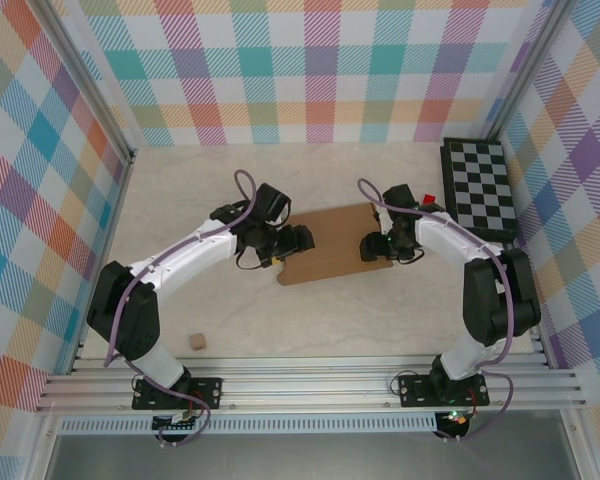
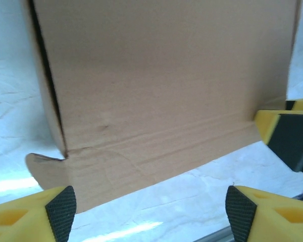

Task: Fold the paper box

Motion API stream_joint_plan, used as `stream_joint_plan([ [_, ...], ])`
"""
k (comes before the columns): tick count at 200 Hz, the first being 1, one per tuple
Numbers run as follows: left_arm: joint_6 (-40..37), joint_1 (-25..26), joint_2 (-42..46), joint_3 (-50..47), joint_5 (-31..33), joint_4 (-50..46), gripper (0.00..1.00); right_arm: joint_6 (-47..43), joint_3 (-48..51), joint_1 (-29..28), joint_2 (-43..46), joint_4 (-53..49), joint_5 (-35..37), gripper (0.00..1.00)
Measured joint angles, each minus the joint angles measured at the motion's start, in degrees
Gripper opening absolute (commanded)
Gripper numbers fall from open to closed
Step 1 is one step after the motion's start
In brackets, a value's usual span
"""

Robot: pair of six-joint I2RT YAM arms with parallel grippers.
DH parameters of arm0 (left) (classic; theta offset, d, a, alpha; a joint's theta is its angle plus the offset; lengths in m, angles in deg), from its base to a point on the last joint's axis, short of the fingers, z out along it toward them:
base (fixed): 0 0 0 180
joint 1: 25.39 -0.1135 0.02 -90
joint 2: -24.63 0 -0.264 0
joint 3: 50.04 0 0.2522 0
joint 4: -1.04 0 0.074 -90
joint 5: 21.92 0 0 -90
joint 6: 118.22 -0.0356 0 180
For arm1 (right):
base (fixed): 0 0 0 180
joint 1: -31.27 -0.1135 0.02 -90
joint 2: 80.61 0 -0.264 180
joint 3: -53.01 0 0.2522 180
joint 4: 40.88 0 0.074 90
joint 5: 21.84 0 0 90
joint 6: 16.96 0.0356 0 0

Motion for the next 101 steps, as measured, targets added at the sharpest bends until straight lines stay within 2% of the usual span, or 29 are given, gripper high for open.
stream_joint_plan([
  [58,-5.1,0.0,-1.4,-2.4,2.3,-2.6,0.87,-1.7,-2.2,0.8,-0.2,-1.6,0.3,0.81],
  [101,-6.2,0.0,-1.4,-2.8,3.5,-2.4,0.88,-2.8,-4.2,4.6,-0.6,-0.9,-3.1,0.82],
])
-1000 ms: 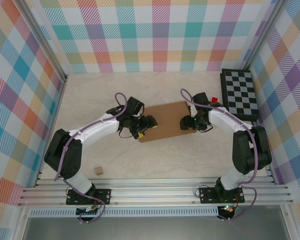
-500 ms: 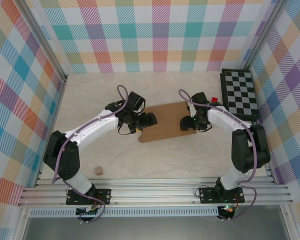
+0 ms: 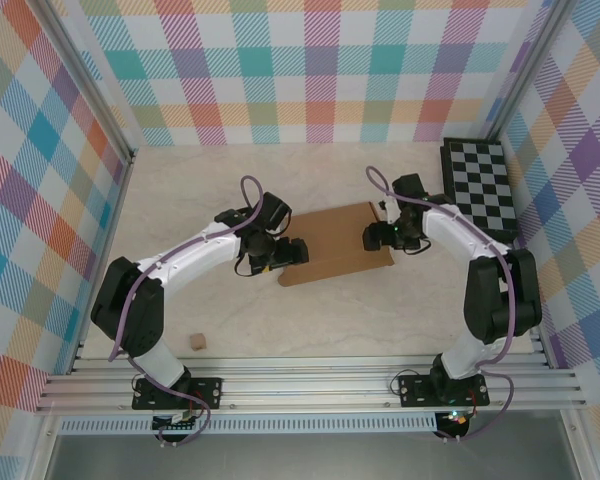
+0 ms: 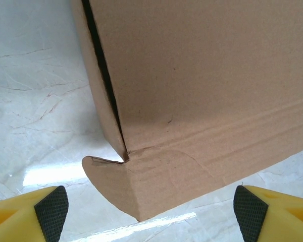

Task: Fold the paper box

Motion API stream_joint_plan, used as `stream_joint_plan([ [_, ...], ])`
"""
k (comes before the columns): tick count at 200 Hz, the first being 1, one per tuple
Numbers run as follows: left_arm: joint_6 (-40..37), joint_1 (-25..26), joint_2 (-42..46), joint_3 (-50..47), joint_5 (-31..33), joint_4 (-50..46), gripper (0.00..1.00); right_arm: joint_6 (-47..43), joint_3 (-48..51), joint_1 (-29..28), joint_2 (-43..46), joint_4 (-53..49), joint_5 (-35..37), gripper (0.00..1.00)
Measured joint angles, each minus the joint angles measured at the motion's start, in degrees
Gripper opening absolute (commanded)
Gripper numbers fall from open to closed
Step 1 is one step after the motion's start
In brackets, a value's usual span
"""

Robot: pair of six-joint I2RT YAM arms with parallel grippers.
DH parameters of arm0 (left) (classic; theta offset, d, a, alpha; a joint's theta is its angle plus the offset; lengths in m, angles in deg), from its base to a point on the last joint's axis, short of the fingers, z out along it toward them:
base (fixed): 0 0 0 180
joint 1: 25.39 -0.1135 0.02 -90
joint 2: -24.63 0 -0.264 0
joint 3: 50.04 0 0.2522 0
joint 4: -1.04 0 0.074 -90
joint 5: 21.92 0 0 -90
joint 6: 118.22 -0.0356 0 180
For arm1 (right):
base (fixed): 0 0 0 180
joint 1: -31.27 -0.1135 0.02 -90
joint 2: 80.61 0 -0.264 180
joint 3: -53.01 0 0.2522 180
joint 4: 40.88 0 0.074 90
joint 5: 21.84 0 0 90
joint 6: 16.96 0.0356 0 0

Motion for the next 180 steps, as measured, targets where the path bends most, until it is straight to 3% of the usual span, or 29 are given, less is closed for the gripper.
stream_joint_plan([
  [39,0.0,-0.7,-3.3,-0.1,-0.6,3.8,0.87,0.2,0.0,3.8,-2.8,5.2,-6.1,0.82],
  [86,-0.3,-3.0,-11.6,5.2,-2.0,8.5,0.86,3.1,0.5,4.0,-5.4,10.9,-11.9,0.82],
  [134,-1.6,-6.7,-19.9,16.0,-3.5,9.7,0.86,6.1,3.7,4.4,-3.5,12.8,-11.5,0.82],
  [180,-5.3,-9.5,-19.6,18.5,-3.5,7.8,0.87,6.3,5.8,3.7,-1.0,11.4,-10.1,0.82],
])
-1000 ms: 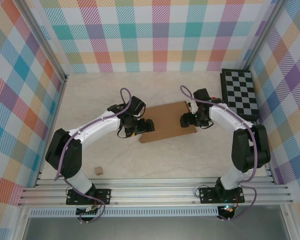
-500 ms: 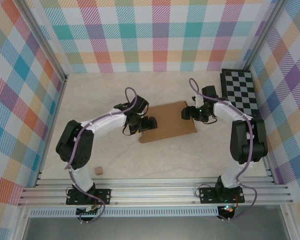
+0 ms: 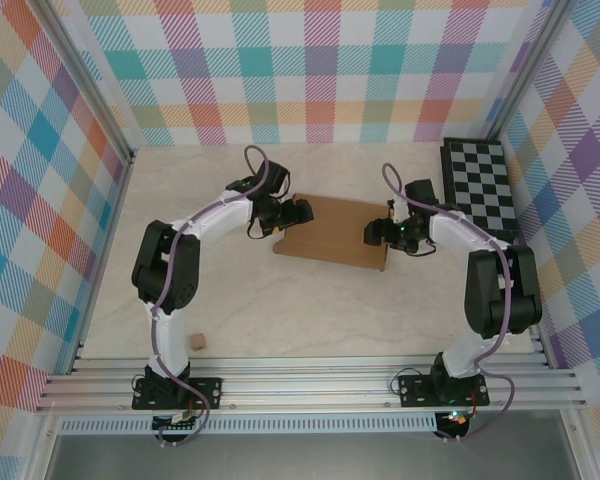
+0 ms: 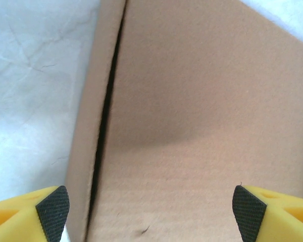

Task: Fold the paper box

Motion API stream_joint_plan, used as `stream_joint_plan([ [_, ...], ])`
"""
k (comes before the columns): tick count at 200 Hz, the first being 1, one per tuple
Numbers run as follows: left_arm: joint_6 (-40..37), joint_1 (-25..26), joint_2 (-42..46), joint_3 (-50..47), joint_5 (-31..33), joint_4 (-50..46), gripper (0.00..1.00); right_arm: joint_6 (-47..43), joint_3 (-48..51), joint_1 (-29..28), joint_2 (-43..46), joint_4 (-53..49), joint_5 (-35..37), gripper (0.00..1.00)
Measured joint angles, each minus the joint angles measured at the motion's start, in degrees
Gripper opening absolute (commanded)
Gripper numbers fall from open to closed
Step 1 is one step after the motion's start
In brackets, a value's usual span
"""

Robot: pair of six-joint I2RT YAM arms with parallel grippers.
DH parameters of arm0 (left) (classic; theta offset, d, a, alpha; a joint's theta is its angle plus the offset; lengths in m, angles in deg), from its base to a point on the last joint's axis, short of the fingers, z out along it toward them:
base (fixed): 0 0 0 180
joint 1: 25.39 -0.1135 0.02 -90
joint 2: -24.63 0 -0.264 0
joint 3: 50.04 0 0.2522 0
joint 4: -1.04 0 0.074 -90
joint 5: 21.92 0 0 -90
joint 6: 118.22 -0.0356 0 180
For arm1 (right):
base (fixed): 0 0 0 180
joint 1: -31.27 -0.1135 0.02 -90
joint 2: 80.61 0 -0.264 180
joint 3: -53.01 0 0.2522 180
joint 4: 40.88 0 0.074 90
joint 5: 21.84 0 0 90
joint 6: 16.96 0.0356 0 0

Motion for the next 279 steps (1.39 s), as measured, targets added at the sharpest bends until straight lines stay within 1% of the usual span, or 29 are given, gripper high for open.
stream_joint_plan([
  [17,-1.6,-0.4,1.8,-1.7,0.0,-1.7,0.86,0.0,0.0,0.0,0.0,-0.3,0.2,0.82],
  [44,-3.1,-0.4,5.2,-6.9,-2.0,-2.9,0.86,0.0,0.3,0.0,0.0,-0.3,0.2,0.82],
  [70,-3.7,0.0,5.6,-9.9,-2.8,-3.1,0.87,0.1,0.9,0.0,0.0,-0.2,0.1,0.83],
  [91,-3.1,0.5,5.6,-10.4,-4.1,-3.0,0.87,0.5,1.3,0.0,0.0,0.0,-0.4,0.83],
  [129,0.9,2.5,5.6,-10.3,-7.9,-2.1,0.87,1.4,1.9,0.0,0.0,0.4,-0.7,0.82],
  [158,3.8,3.4,6.1,-10.2,-8.9,-1.8,0.87,1.6,2.0,0.1,0.0,0.9,-0.7,0.83],
  [173,6.2,3.4,6.8,-10.2,-9.5,-1.4,0.86,1.8,2.0,0.1,0.0,1.2,-0.7,0.83],
  [181,7.6,3.4,7.2,-10.2,-9.9,-1.0,0.84,1.8,2.1,0.0,0.0,1.4,-0.6,0.82],
  [202,12.0,3.4,8.2,-11.1,-11.7,1.8,0.7,2.4,2.2,-0.2,0.0,1.9,-0.5,0.82],
  [212,13.6,3.4,8.4,-11.7,-12.3,3.1,0.69,2.7,2.2,-0.4,0.0,2.0,-0.2,0.82],
  [225,14.8,3.4,8.4,-11.8,-12.5,3.1,0.71,2.9,2.3,-0.6,0.0,2.3,0.2,0.82],
  [246,13.8,3.4,8.4,-10.9,-11.6,1.4,0.74,3.1,2.3,-0.9,0.0,2.7,0.2,0.83],
  [279,6.7,3.7,8.4,-5.7,-6.3,-6.1,0.76,2.9,2.3,-1.7,0.0,2.7,0.3,0.83],
])
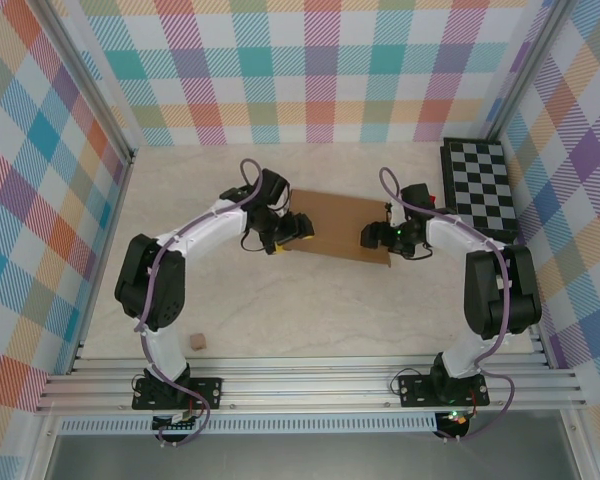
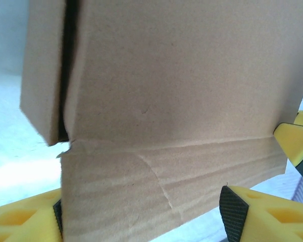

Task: Fold the paper box

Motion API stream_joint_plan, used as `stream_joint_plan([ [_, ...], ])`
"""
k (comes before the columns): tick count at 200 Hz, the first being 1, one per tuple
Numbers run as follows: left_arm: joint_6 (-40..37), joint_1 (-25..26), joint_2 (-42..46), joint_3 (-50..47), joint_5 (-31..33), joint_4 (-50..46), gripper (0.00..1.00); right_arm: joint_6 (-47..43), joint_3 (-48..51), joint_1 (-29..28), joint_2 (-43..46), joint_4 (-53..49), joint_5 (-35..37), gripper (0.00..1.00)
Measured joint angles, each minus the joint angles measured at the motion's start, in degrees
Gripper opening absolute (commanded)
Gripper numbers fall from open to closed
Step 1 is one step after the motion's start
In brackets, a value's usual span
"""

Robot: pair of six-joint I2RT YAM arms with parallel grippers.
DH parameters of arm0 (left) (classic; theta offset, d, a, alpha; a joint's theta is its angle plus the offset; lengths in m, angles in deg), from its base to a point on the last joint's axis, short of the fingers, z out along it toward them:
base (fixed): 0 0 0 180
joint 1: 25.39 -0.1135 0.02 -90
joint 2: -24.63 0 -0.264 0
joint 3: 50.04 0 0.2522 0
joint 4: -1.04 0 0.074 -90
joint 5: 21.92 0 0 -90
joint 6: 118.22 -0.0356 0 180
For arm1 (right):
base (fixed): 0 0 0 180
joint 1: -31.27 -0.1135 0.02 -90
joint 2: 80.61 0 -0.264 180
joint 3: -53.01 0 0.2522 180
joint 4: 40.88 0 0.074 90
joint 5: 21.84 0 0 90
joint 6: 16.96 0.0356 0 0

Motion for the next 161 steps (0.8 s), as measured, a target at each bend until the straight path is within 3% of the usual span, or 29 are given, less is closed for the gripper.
stream_joint_plan([
  [61,-9.2,0.2,-1.3,1.4,6.3,-6.2,0.74,-0.8,0.0,-0.2,0.0,-1.2,1.4,0.83],
  [161,-12.3,0.2,-1.8,-1.3,11.0,-7.0,0.7,-3.3,-2.5,-0.2,2.4,-8.2,7.3,0.83],
])
